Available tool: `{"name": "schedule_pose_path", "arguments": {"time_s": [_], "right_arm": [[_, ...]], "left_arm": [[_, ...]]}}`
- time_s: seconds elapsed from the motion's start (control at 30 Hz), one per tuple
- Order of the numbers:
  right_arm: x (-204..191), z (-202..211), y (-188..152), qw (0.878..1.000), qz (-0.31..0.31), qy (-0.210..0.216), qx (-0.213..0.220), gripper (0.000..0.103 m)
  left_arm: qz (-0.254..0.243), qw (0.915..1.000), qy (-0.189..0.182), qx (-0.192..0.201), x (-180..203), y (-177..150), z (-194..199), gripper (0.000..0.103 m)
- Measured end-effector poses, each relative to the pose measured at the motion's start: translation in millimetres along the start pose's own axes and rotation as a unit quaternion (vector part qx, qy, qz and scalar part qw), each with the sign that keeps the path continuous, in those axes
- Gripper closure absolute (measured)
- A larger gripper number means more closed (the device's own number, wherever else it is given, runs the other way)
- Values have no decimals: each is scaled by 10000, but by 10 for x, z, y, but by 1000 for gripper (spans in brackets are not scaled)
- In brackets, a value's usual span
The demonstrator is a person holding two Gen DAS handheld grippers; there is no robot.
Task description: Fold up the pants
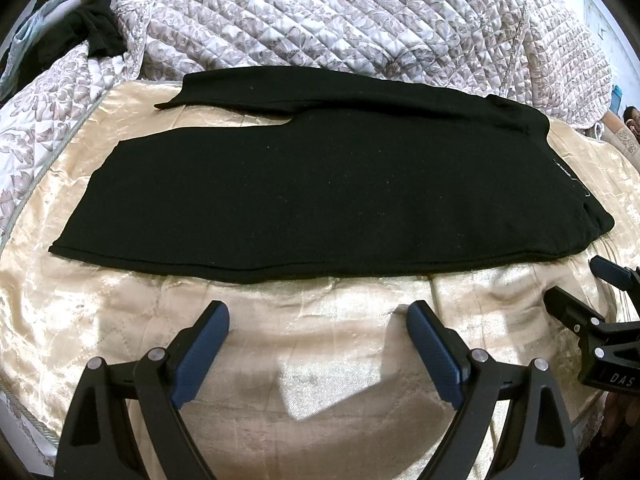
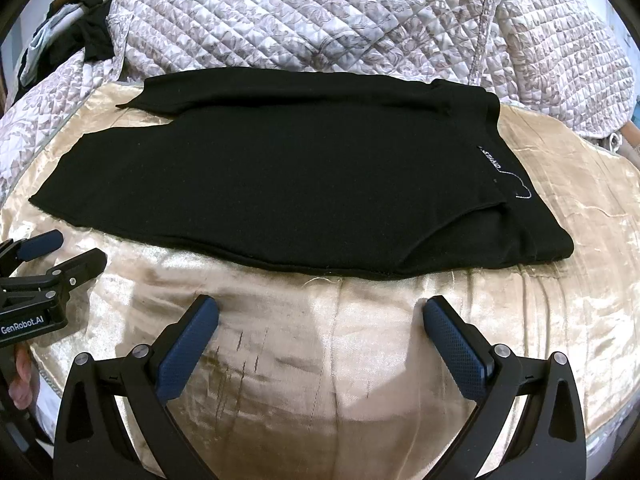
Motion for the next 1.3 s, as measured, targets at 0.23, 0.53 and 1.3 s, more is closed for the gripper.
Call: {"name": "schedule_pose_path", "arguments": {"time_s": [0.23, 0.53, 1.3], "right_arm": [[0, -1, 2, 10000, 0, -1, -6, 0], [4, -1, 2, 10000, 5, -5, -9, 0], [5, -5, 4, 10000, 8, -12, -19, 0]], "left_arm": [[2, 10000, -3, -7, 1, 0, -2, 11], [-6, 10000, -3, -8, 21, -18, -17, 11], [-8, 10000, -1, -9, 16, -38, -29, 10]]}}
Point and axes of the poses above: each gripper's, at about its wrist camera, not at the fingertips, and z roughly against the way its jaws point, x to its right, y to its top, the point moved 9 cm from there along -z, roughly the way its jaws point, and after that the axes turned 6 degrees about -x, right-handed, at the moved point
